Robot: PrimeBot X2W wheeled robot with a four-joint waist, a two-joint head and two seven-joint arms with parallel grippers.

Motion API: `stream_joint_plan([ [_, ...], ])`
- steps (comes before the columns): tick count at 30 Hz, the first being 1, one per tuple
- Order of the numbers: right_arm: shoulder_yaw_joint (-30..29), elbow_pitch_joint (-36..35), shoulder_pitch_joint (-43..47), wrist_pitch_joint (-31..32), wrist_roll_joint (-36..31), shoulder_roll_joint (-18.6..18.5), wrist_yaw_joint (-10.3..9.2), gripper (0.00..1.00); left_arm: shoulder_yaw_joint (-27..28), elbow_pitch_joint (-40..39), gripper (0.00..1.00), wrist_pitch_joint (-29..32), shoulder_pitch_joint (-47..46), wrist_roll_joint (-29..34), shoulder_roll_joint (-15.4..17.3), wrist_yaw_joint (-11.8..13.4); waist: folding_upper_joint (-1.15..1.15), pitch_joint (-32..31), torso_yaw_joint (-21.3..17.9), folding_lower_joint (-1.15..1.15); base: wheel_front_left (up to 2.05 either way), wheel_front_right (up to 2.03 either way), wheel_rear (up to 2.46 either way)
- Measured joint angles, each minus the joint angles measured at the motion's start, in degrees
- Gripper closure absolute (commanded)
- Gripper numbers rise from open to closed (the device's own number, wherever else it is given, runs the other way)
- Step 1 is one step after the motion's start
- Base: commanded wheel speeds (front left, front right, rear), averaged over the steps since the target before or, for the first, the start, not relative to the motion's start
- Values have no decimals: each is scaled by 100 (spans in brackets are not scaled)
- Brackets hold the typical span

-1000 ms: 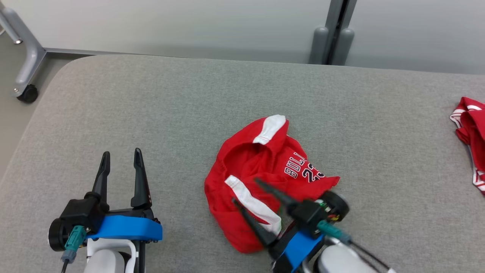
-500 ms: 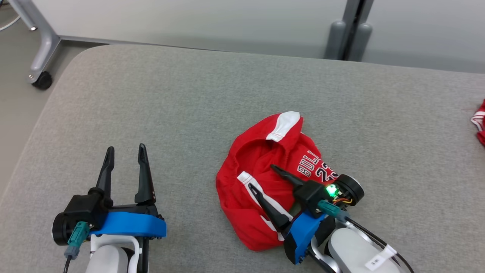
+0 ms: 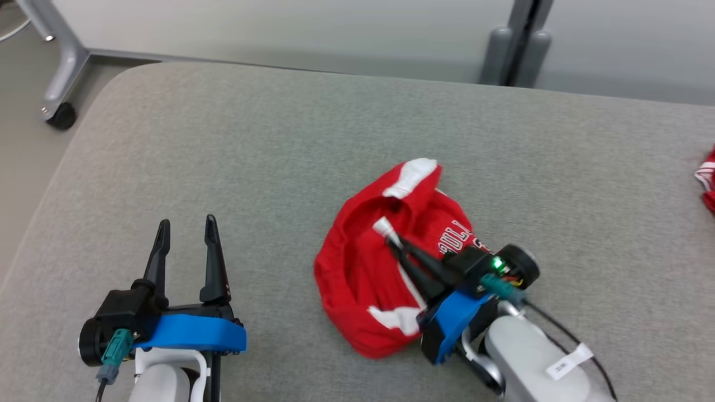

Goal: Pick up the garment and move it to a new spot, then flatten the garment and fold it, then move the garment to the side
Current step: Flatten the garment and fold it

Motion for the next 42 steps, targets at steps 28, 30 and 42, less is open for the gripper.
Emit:
stream_joint_plan([
  [28, -4259, -1876, 2487, -126, 490, 129, 0, 0, 11, 20, 0, 0, 237, 80, -3, -80, 0, -446, -1062, -1, 0, 0, 0],
  [30, -4317, -2126, 2482, -126, 436, 130, 0, 0, 23, 19, 0, 0, 248, 111, -3, -97, 0, -461, -1078, -1, 0, 0, 0],
  [42, -3651, -3278, 2421, -127, -405, 136, 0, 0, 132, -19, 0, 0, 269, 201, -3, -157, 0, -431, -1098, 0, 0, 0, 0],
])
